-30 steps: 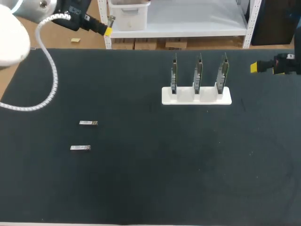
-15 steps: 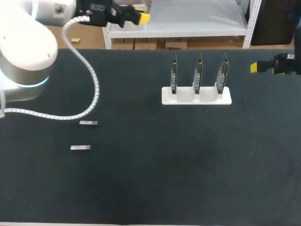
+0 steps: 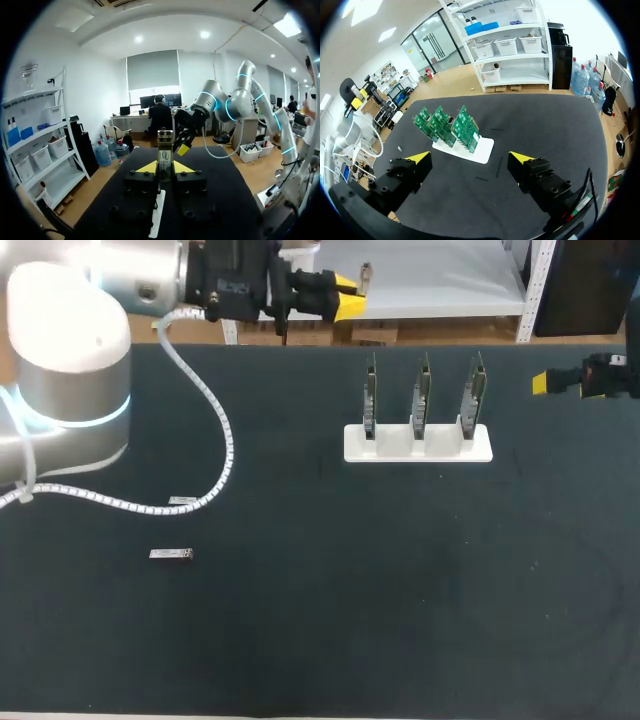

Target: Pick up the optical module with the left hand, and insert it into the network port with the right hand.

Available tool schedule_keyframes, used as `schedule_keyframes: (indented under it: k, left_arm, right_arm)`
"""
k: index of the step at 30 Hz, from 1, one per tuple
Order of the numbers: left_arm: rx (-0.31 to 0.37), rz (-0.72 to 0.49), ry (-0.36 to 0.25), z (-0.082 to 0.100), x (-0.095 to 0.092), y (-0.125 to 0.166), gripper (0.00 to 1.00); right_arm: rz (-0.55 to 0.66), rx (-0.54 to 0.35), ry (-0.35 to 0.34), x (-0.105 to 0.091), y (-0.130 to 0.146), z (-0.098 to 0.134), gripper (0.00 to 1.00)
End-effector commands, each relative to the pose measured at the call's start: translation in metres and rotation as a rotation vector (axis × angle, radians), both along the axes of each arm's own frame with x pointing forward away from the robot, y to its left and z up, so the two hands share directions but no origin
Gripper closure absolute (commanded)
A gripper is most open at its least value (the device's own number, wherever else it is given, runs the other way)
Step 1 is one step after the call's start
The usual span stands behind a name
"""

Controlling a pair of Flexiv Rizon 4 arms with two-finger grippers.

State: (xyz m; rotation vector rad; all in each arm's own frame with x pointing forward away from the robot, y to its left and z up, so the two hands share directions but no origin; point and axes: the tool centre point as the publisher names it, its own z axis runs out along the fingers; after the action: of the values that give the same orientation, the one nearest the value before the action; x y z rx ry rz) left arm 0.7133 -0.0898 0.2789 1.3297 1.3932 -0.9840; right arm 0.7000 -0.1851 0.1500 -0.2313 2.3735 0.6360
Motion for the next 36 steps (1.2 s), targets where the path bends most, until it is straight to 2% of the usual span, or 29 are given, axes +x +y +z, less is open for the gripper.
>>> schedule_keyframes:
  k: [1, 5, 15, 19, 24, 36]
  left_arm:
    - [-0.135, -0.023, 0.000, -0.008, 0.017, -0.016, 1.00]
    - [-0.142, -0.020, 0.028, -0.017, 0.032, -0.027, 1.00]
    - [-0.093, -0.079, -0.040, -0.042, 0.050, -0.046, 1.00]
    - [-0.095, -0.090, -0.008, -0.050, 0.057, -0.047, 1.00]
    - [-0.086, -0.095, -0.007, -0.060, 0.061, -0.044, 1.00]
    - [-0.084, -0.036, 0.052, -0.078, 0.072, -0.030, 1.00]
  right_arm:
    - [0.000, 0.000, 0.000, 0.000, 0.000, 0.000, 0.00]
    - [0.000, 0.000, 0.000, 0.000, 0.000, 0.000, 0.00]
    - [0.000, 0.000, 0.000, 0.000, 0.000, 0.000, 0.00]
    - [0.000, 0.000, 0.000, 0.000, 0.000, 0.000, 0.00]
    - [0.000, 0.000, 0.000, 0.000, 0.000, 0.000, 0.00]
    - [0.000, 0.000, 0.000, 0.000, 0.000, 0.000, 0.00]
